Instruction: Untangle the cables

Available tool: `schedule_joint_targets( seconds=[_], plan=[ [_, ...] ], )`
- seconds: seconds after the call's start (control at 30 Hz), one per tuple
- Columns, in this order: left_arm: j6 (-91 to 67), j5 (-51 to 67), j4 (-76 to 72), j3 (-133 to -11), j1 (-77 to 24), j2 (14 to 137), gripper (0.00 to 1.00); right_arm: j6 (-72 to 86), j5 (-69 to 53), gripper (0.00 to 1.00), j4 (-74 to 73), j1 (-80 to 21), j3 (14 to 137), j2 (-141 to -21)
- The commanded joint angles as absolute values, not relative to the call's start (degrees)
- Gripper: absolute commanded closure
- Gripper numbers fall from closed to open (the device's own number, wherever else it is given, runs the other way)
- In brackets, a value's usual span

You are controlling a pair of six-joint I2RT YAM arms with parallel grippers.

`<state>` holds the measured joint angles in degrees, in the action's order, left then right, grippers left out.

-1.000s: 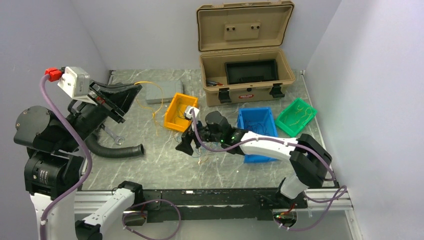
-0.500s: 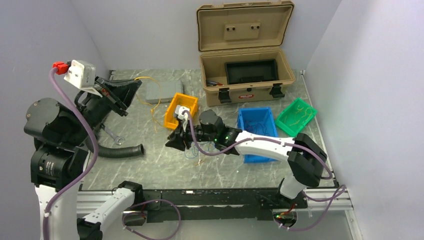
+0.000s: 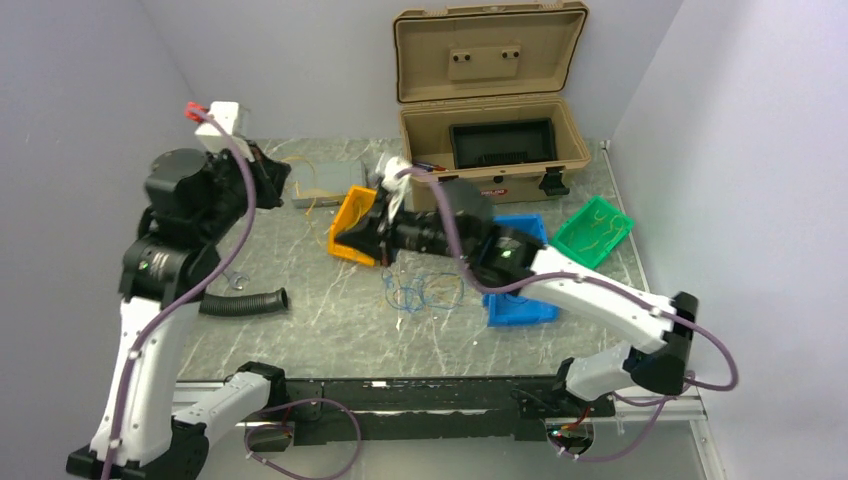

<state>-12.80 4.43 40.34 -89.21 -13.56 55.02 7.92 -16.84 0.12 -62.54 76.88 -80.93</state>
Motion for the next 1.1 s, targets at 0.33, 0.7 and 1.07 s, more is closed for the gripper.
schedule_joint_targets(
  seconds=[0.33, 0.7, 1.07],
  plan=[
    [-21.9, 19.3, 26.9, -67.1, -13.4, 56.9, 1.00, 23.9, -20.6, 1.00, -6.6, -49.5, 97.8, -74.7],
    [-29.9, 33.7, 11.9, -54.3, -14.4, 56.7, 0.61, 21.0, -17.2, 1.00, -13.6, -44.1, 106.4, -77.8],
    [-27.0, 29.8, 4.2, -47.7, -15.9, 47.0, 0.02, 21.3, -10.7, 1.00, -25.1, -39.8, 112.9, -83.1]
  ],
)
